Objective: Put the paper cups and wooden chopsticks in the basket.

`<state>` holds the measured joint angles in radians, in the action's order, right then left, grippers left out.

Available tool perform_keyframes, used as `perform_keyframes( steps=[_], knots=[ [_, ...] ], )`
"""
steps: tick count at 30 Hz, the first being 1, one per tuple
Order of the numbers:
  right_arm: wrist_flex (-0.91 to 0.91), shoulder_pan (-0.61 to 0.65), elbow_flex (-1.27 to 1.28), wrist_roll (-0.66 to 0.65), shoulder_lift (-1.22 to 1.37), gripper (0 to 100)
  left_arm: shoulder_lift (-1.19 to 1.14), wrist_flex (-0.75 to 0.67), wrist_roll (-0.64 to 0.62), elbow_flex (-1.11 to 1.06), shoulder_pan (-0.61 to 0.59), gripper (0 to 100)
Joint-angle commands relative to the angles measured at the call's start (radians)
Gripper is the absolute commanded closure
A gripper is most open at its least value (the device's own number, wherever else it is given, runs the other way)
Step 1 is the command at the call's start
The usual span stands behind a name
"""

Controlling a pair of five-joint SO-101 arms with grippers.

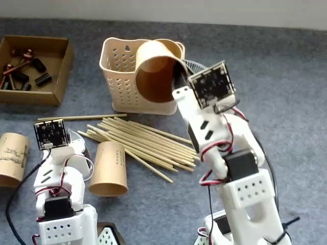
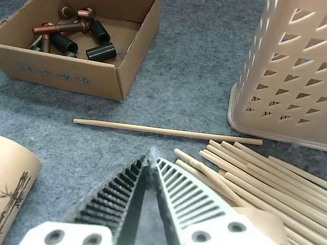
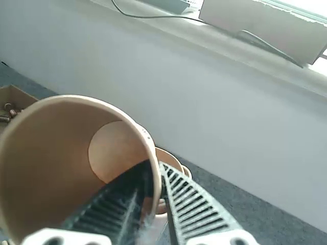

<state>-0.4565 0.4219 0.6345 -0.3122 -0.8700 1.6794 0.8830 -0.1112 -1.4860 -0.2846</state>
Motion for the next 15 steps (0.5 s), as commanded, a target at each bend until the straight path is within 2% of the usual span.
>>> perform_keyframes(
  steps=[1, 7, 15],
  knots=[
    [0.07, -0.036, -0.044, 0.008, 0.038, 99.2, 0.007, -0.02, 0.011, 0.002, -0.01, 99],
    [0.096, -0.097, -0.044, 0.009, 0.117, 99.2, 0.007, -0.02, 0.011, 0.002, -0.01, 99],
    [0.096, -0.096, -0.045, 0.009, 0.136, 96.9, 0.007, -0.02, 0.011, 0.002, -0.01, 99]
  ],
)
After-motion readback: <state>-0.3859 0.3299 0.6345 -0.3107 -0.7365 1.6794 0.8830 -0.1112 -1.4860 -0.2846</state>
